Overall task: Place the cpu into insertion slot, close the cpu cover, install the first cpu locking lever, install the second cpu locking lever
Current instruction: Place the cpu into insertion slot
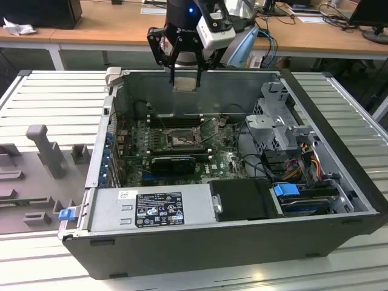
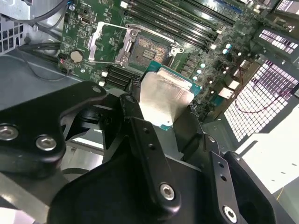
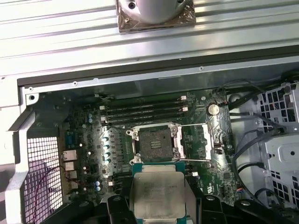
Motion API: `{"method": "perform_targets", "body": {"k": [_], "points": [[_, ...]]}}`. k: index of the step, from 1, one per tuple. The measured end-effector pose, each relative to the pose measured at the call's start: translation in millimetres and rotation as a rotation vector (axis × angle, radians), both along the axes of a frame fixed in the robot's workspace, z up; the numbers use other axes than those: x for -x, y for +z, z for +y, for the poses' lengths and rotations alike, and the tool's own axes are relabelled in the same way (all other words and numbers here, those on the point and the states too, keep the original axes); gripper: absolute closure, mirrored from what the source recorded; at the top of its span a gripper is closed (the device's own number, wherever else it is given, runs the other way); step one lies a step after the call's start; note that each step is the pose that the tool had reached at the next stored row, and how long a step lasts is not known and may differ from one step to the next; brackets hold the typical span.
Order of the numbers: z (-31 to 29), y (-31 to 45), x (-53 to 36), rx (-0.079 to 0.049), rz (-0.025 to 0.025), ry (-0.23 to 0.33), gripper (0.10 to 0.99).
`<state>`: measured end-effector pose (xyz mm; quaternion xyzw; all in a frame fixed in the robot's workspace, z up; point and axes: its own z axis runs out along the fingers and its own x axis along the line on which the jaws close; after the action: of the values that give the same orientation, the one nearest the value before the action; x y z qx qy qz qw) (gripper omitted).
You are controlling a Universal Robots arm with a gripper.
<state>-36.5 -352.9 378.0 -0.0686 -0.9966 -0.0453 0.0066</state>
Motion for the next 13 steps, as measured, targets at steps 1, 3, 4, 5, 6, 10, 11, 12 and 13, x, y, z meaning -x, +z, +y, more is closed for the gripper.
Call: {"method": "perform_targets", "body": {"k": [1,3,4,5,6,10,11,12,13], "points": [[0.0,0.0,0.0,0.000,0.0000,-0.008,0.557],[0.0,0.0,0.0,0.000,0.0000,-0.019,0.557],[0.0,0.0,0.0,0.000,0.0000,-0.023,0.557],[0.0,0.0,0.0,0.000,0.0000,-0.026,0.557],[0.0,0.0,0.0,0.000,0.0000,-0.028,0.557],[0.0,0.0,0.0,0.000,0.0000,-0.043,0.557],[0.0,0.0,0.0,0.000,0.0000,-0.048,0.557],[0.0,0.0,0.0,0.000,0.0000,-0.053,0.557],[0.0,-0.1,0.0,0.000,0.0000,-0.055,0.557]]}}
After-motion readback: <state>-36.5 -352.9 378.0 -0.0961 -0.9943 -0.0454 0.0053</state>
